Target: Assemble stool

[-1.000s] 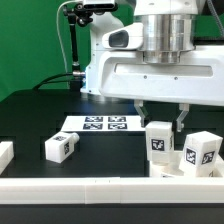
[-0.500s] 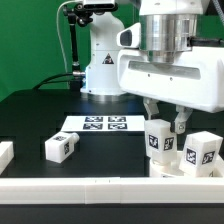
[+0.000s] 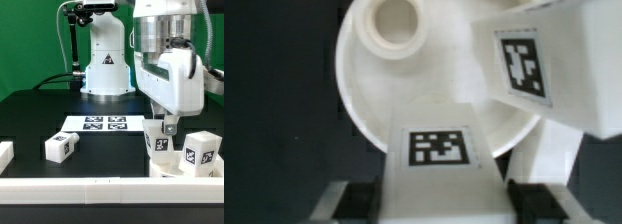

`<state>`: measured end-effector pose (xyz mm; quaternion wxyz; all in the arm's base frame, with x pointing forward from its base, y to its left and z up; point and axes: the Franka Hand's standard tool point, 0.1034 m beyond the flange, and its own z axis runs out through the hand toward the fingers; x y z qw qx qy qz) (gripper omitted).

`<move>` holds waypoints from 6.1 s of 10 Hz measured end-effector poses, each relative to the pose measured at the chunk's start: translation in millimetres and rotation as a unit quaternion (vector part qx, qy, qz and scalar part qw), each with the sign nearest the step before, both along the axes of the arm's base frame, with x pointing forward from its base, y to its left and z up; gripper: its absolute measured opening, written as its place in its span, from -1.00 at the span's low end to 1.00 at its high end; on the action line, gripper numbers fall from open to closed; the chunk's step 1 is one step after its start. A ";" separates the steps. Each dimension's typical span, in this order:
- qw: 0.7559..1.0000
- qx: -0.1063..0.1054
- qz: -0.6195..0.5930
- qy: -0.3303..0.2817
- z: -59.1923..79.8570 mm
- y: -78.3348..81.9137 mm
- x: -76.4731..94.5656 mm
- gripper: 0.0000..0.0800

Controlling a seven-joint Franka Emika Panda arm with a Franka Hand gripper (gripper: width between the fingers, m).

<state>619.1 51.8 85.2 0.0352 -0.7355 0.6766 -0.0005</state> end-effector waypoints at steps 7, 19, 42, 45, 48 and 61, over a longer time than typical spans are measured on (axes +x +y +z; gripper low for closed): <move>0.963 0.028 -0.268 0.001 0.0 3.4 2.4 -0.15; 0.975 0.048 -0.218 -0.007 22.7 4.4 8.4 0.62; 0.668 -0.065 0.740 -0.030 20.7 -5.0 7.2 0.62; 0.593 -0.070 0.802 -0.025 20.6 -9.5 7.3 0.62; 0.494 -0.076 0.866 -0.013 15.6 -4.5 2.2 0.62; 0.457 -0.085 0.885 -0.010 1.6 -5.1 -1.8 -0.16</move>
Offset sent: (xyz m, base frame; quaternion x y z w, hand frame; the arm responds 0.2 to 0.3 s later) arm -0.0046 0.0021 -0.0029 0.0023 0.0058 0.2312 0.9729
